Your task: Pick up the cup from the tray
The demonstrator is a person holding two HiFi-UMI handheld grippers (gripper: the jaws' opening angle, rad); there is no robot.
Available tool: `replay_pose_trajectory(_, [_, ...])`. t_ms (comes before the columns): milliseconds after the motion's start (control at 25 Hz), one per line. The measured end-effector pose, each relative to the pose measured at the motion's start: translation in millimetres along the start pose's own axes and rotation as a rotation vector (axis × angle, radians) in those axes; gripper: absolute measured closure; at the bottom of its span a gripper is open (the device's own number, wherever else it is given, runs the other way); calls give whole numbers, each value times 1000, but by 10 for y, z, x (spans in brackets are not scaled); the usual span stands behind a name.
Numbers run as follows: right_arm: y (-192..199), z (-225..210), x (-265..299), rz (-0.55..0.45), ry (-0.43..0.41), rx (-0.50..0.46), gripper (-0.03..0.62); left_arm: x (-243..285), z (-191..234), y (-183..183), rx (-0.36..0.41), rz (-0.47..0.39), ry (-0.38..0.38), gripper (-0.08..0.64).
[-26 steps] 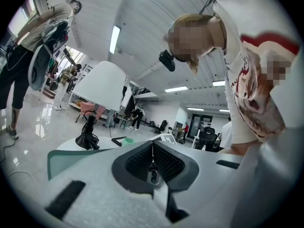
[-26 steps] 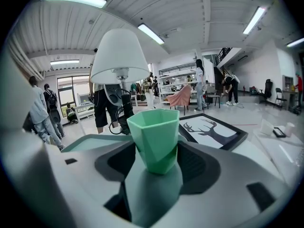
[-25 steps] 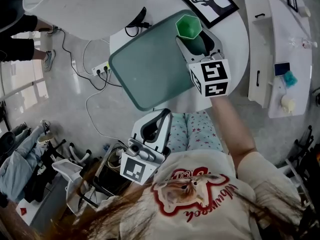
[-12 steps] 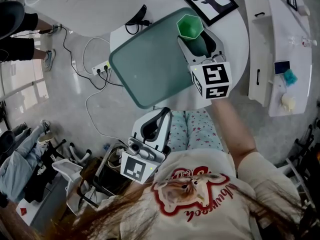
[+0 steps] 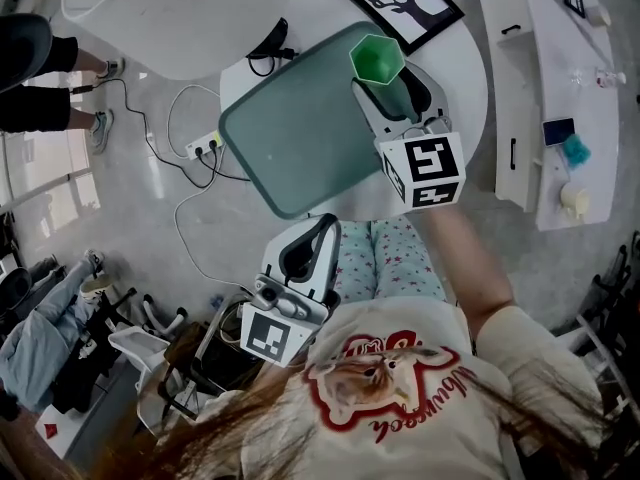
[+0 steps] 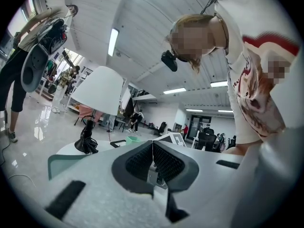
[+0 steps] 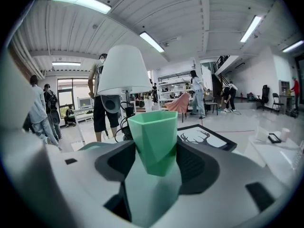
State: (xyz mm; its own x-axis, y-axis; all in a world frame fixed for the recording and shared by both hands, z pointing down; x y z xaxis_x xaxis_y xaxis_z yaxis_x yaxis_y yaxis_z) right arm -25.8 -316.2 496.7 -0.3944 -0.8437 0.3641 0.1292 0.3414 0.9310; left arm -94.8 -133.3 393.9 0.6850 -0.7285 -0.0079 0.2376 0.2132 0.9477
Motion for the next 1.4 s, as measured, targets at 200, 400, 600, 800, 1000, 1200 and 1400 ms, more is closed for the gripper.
replay_pose_trajectory(200, [-108, 6, -82, -7, -4, 1, 336, 32, -29, -61, 9, -7, 14, 545])
replay_pose_trajectory(400, [-249, 35, -162, -29, -16, -5, 336, 70, -42, -126, 19, -17, 19, 546])
replay_pose_trajectory(600, [-387, 59, -217, -42, -24, -10, 336, 107, -30, -216, 33, -32, 20, 546])
replay_pose_trajectory(800, [-508, 69, -266, -53, -27, -15, 336, 115, -30, -296, 50, -49, 23, 546])
replay_pose_trajectory(1000, [-684, 75, -350, -75, -37, -5, 336, 176, -36, -434, 68, -57, 24, 546])
replay_pose_trajectory(1200, [-829, 91, -473, -93, -47, -8, 336, 198, -60, -539, 94, -65, 31, 546])
replay_pose_trajectory(1400, [-965, 103, -575, -108, -55, -13, 336, 224, -97, -617, 109, -73, 38, 545])
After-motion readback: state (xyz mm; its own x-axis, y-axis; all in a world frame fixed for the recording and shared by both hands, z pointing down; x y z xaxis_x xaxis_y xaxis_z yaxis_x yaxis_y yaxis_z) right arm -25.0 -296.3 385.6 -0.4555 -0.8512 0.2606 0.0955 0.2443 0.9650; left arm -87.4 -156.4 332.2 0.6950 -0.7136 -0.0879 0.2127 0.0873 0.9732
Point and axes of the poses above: the fingertips, and each gripper's own axes: x forward along the fingers, z to its left, y out of its underside, the point moved 1 cm from there along -x, backward along the fingers, and after that the axes turned 9 degrees about y, right-handed, at the moved point
